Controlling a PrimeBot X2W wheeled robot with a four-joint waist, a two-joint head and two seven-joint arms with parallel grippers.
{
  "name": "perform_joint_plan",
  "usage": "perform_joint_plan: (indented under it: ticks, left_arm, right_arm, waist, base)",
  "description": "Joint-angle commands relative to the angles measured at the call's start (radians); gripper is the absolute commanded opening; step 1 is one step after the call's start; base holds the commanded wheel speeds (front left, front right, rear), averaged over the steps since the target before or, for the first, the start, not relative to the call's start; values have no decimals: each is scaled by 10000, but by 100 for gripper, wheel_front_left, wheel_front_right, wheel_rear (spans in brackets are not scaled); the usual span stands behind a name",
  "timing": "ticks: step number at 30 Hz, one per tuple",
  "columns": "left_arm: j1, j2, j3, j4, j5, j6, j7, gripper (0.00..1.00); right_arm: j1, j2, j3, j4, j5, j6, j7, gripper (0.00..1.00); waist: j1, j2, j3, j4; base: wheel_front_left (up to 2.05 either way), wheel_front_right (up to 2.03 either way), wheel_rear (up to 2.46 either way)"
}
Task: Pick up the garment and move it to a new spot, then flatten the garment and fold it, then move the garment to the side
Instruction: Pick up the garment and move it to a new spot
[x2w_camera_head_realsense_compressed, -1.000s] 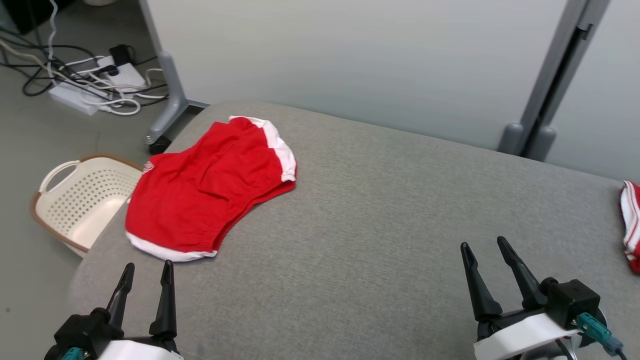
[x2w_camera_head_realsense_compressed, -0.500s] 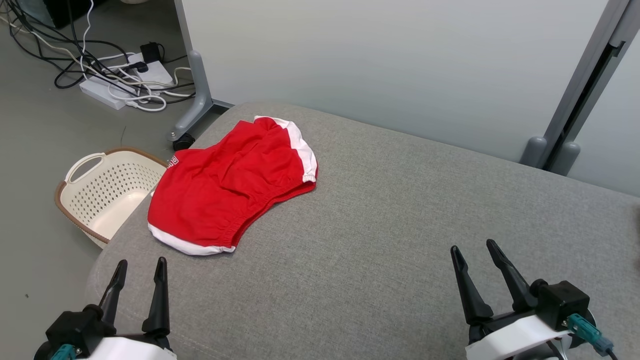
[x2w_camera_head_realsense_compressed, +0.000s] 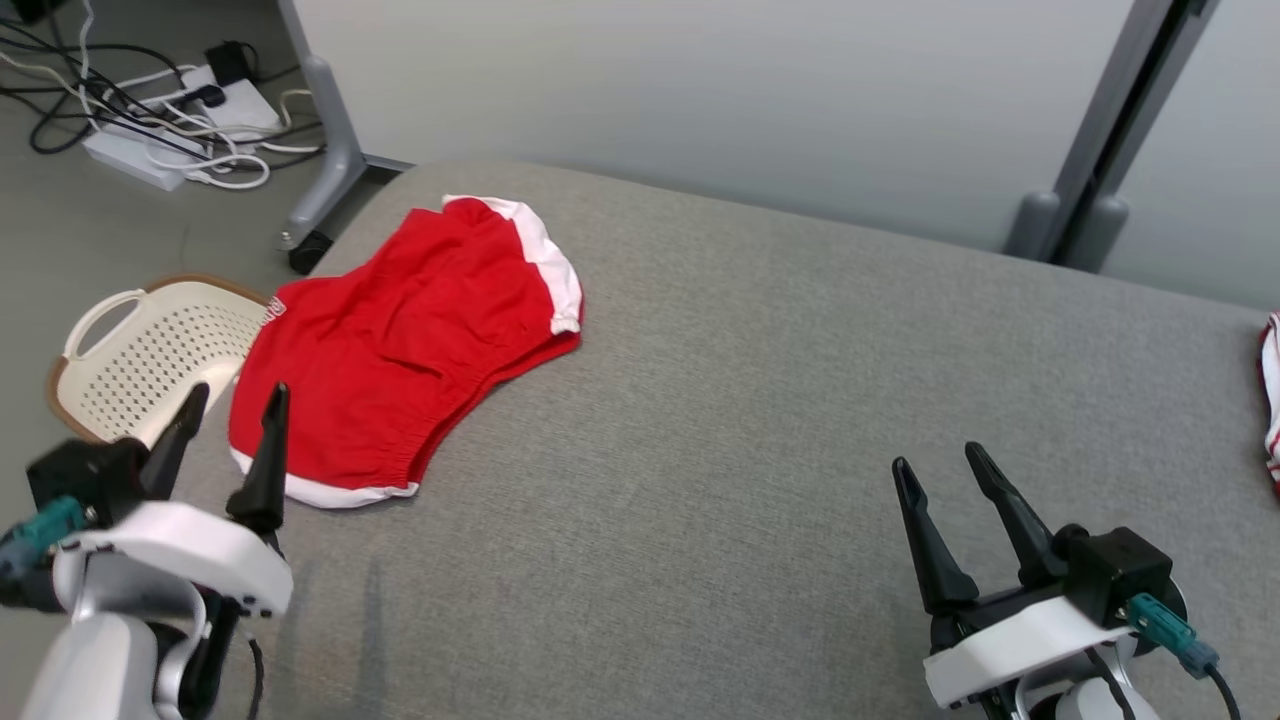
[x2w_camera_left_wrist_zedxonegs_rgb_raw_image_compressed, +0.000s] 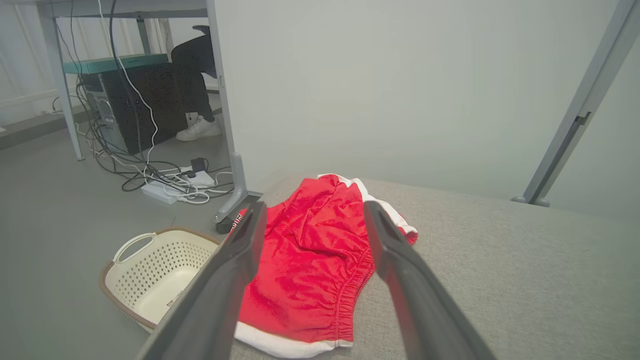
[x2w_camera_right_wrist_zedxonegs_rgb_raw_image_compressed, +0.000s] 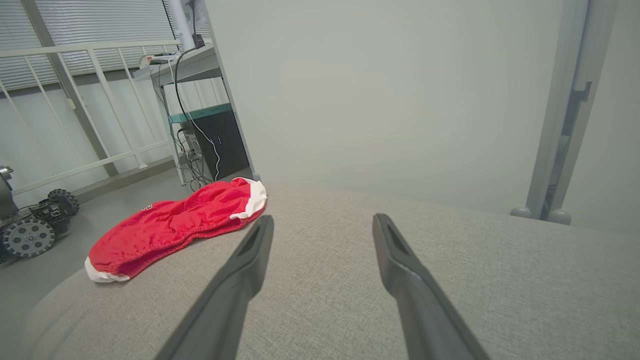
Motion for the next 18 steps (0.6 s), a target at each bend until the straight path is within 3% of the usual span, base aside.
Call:
perform_joint_plan:
  ticks: [1,10,18]
  left_arm:
    - [-499,221,-45,224,-213,-91,346,100]
    - [-2690,1179,-480,1958,-1489,-252,2040,100]
    - [-4230,2470,-1921,3378,-3476,-248,3738,100]
  right_arm:
    - [-203,-47,26,42,-78,0,-56,100]
    - [-944,0,-32,-116,-443,0,-56,100]
    - [-1640,78,-68,-367,-723,0,-56,100]
  waist:
    - [0,0,364,-355]
    - [0,0,1498,-1393]
    - [0,0,2632,-2372]
  base:
    - [0,0,0]
    - [0,0,0]
    - [0,0,0]
